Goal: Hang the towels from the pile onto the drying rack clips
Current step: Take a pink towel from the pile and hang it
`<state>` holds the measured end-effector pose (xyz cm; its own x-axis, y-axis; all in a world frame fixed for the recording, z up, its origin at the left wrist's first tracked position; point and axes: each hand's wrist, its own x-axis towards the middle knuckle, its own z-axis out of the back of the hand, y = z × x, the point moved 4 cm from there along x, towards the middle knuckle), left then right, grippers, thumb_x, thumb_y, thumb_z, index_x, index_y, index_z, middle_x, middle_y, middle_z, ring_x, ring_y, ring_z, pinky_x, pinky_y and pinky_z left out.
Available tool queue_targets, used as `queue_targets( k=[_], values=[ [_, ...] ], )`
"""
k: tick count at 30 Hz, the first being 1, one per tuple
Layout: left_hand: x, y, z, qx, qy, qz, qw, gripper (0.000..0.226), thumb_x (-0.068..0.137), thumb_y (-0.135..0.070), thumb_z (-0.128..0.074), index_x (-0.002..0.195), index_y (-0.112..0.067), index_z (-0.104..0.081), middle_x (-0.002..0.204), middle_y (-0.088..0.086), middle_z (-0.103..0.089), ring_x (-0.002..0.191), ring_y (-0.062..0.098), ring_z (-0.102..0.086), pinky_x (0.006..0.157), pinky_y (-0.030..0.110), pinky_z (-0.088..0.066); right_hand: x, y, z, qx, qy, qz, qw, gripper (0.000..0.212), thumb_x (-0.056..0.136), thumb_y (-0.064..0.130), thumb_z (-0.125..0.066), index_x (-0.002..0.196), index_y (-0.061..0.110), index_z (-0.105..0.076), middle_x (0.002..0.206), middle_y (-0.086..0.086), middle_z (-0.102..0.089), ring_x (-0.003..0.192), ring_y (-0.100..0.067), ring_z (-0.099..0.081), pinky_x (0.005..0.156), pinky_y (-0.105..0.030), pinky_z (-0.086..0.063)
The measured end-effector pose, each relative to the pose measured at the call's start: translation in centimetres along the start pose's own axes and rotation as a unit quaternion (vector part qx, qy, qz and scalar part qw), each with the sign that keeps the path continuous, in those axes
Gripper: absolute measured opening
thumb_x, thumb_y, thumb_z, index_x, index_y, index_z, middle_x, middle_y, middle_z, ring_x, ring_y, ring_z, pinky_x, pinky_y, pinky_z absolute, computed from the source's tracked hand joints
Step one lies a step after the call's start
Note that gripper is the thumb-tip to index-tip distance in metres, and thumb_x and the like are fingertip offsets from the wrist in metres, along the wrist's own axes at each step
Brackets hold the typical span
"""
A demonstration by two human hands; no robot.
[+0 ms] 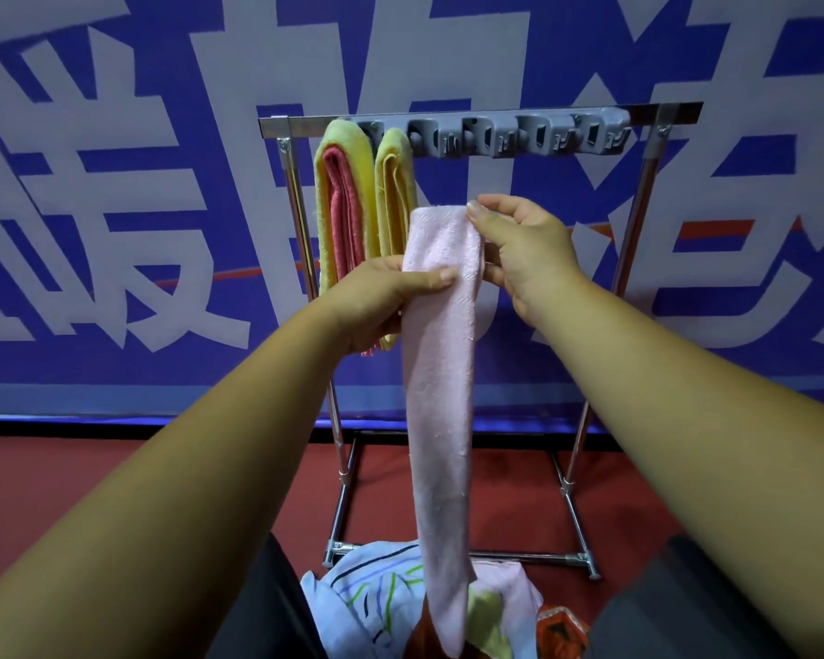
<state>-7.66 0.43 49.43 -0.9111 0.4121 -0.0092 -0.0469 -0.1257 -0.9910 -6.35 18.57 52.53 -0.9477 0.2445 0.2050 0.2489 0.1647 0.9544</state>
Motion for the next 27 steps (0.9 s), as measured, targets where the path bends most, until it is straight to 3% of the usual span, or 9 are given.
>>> queue_targets(
  k=[4,6,8,11,13,16,19,23,27],
  values=[
    [0.0,-1.1,-0.2,-0.024,-0.015,-0.028,0.999,0.045,0.095,-0.035,-0.079,0.131,-0.009,-0.069,0.121,0.015,-0.077,0.113,0.034,-0.075,0.097,0.052,-0.06,-0.8,-3.7,0.5,0.005,0.026,-0.136,0.99,0.063,0.1,0.062,-0.062,0.127,0.005,-0.07,0.106,-0.014,-0.081,0.099,-0.032,-0.08,0.088,-0.051,-0.065],
    [0.0,-1.7,-0.1,-0.027,-0.046,-0.034,0.998,0.042,0.098,-0.035,-0.076,0.131,-0.01,-0.067,0.117,0.013,-0.078,0.11,0.031,-0.076,0.095,0.05,-0.062,-1.7,-6.4,0.4,-0.008,0.116,-0.23,0.966,0.094,0.093,0.085,-0.043,0.137,0.005,-0.065,0.114,-0.015,-0.08,0.107,-0.032,-0.078,0.098,-0.052,-0.06],
    [0.1,-2.1,0.1,-0.033,-0.067,-0.032,0.997,0.037,0.099,-0.033,-0.074,0.129,-0.012,-0.068,0.114,0.01,-0.08,0.106,0.027,-0.078,0.092,0.046,-0.064,-2.9,-8.5,0.3,-0.014,0.195,-0.274,0.942,0.102,0.091,0.091,-0.027,0.137,0.009,-0.067,0.126,-0.014,-0.077,0.119,-0.032,-0.074,0.111,-0.054,-0.052],
    [0.6,-2.3,1.0,-0.027,-0.103,-0.025,0.994,0.034,0.1,-0.029,-0.074,0.128,-0.011,-0.067,0.112,0.009,-0.08,0.103,0.025,-0.078,0.084,0.041,-0.066,-4.6,-10.3,0.2,0.001,0.257,-0.275,0.926,0.094,0.093,0.089,-0.022,0.139,0.021,-0.069,0.133,-0.007,-0.075,0.126,-0.026,-0.07,0.112,-0.053,-0.05],
    [1.1,-2.1,1.9,-0.025,-0.13,-0.014,0.991,0.039,0.098,-0.03,-0.075,0.13,-0.01,-0.066,0.115,0.011,-0.078,0.105,0.026,-0.077,0.077,0.038,-0.066,-5.5,-11.1,0.4,-0.001,0.276,-0.258,0.926,0.082,0.093,0.083,-0.035,0.141,0.024,-0.066,0.133,-0.002,-0.075,0.126,-0.021,-0.07,0.107,-0.045,-0.054],
    [2.1,-1.0,3.2,-0.04,-0.164,0.009,0.986,0.042,0.097,-0.033,-0.077,0.13,-0.009,-0.065,0.116,0.011,-0.077,0.105,0.027,-0.076,0.076,0.04,-0.066,-6.0,-12.7,1.1,-0.037,0.257,-0.241,0.935,0.05,0.099,0.047,-0.064,0.13,0.009,-0.071,0.125,-0.01,-0.078,0.115,-0.021,-0.074,0.098,-0.033,-0.059],
    [3.3,0.9,4.0,-0.051,-0.178,0.042,0.982,0.04,0.098,-0.037,-0.075,0.127,-0.01,-0.07,0.114,0.012,-0.079,0.103,0.026,-0.078,0.08,0.041,-0.066,-6.2,-14.4,2.0,-0.059,0.239,-0.221,0.944,0.027,0.097,0.018,-0.074,0.117,0.0,-0.076,0.114,-0.016,-0.08,0.1,-0.023,-0.076,0.091,-0.03,-0.062],
    [3.8,4.3,2.9,-0.092,-0.148,0.1,0.98,0.046,0.1,-0.044,-0.07,0.124,-0.005,-0.069,0.107,0.012,-0.081,0.096,0.024,-0.08,0.067,0.034,-0.064,-6.7,-16.6,2.6,-0.032,0.211,-0.238,0.948,0.031,0.096,0.017,-0.075,0.124,0.003,-0.074,0.115,-0.014,-0.08,0.106,-0.027,-0.077,0.095,-0.036,-0.06],
    [3.9,9.1,1.2,-0.106,-0.099,0.138,0.98,0.058,0.104,-0.052,-0.061,0.133,-0.002,-0.063,0.117,0.018,-0.078,0.108,0.028,-0.078,0.092,0.043,-0.064,-6.9,-19.4,2.8,0.055,0.168,-0.258,0.95,0.035,0.101,0.013,-0.069,0.134,0.001,-0.069,0.127,-0.019,-0.075,0.123,-0.033,-0.071,0.111,-0.045,-0.053]
  ],
)
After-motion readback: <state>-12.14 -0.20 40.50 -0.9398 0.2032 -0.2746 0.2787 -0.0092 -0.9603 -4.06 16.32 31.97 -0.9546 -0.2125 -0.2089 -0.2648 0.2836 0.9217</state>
